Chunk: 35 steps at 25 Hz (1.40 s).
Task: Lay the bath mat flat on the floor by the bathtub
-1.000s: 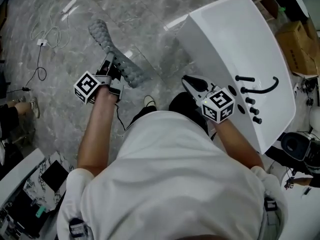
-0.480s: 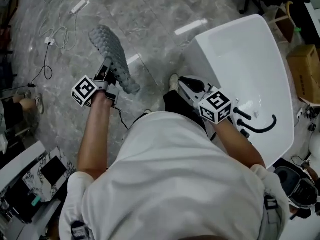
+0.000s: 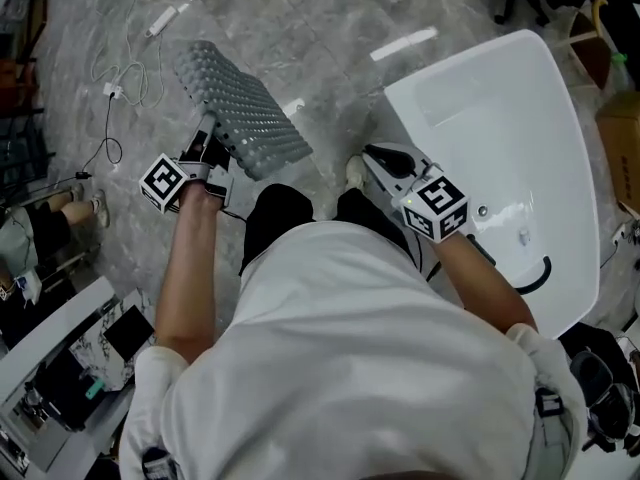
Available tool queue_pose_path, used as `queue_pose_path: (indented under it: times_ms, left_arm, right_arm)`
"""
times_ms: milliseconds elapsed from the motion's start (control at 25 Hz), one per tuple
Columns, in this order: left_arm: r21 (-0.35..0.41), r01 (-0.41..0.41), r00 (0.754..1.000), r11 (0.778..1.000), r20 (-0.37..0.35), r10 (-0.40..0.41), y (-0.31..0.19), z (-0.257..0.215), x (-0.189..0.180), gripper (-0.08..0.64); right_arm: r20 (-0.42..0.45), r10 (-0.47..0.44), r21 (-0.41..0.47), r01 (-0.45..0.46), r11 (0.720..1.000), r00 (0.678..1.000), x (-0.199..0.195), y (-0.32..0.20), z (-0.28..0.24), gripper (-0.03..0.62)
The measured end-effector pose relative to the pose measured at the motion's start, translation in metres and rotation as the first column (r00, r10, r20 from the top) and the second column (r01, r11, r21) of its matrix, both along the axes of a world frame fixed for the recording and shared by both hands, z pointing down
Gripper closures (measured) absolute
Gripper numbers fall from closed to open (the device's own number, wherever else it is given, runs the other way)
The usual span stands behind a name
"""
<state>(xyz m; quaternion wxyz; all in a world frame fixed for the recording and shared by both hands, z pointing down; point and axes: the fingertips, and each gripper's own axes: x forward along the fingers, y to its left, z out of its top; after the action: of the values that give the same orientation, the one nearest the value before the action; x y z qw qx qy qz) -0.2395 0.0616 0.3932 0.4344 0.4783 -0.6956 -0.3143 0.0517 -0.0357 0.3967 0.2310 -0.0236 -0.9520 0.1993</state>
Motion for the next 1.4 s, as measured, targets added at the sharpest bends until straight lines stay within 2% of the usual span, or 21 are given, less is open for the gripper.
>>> queue_pose_path:
  times_ms: [320, 520, 760, 960, 1200, 1400]
  left_arm:
    - [0.015, -0.08, 0.997, 0.997, -0.016, 0.08, -0.095, 0.006, -0.005, 0.514]
    - [0.016, -0.134, 0.99, 0.991, -0.036, 0.135, -0.155, 0.026, -0.002, 0.514]
    - [0.022, -0.247, 0.967, 0.969, -0.062, 0.248, -0.234, 0.029, 0.001, 0.514]
    - [0.015, -0.324, 0.943, 0.946, -0.074, 0.324, -0.314, 0.042, 0.005, 0.514]
    - [-0.01, -0.355, 0.931, 0.935, -0.097, 0.353, -0.421, 0.07, 0.029, 0.514]
    - [-0.01, -0.347, 0.932, 0.938, -0.116, 0.343, -0.52, 0.097, 0.058, 0.514]
  right_arm:
    - [-0.029, 0.097, -0.013, -0.098, 0.995, 0.995, 0.003, -0.026, 0.013, 0.552]
    - [-0.047, 0.186, 0.005, -0.186, 0.983, 0.981, -0.003, -0.039, 0.026, 0.552]
    - [-0.104, 0.291, 0.03, -0.29, 0.957, 0.951, -0.027, -0.046, 0.023, 0.554]
    - [-0.117, 0.371, 0.009, -0.372, 0.928, 0.921, -0.057, -0.052, 0.023, 0.554]
    - [-0.127, 0.379, -0.077, -0.39, 0.917, 0.917, -0.062, -0.068, 0.029, 0.554]
    - [-0.137, 0.387, -0.108, -0.402, 0.909, 0.912, -0.036, -0.126, 0.043, 0.551]
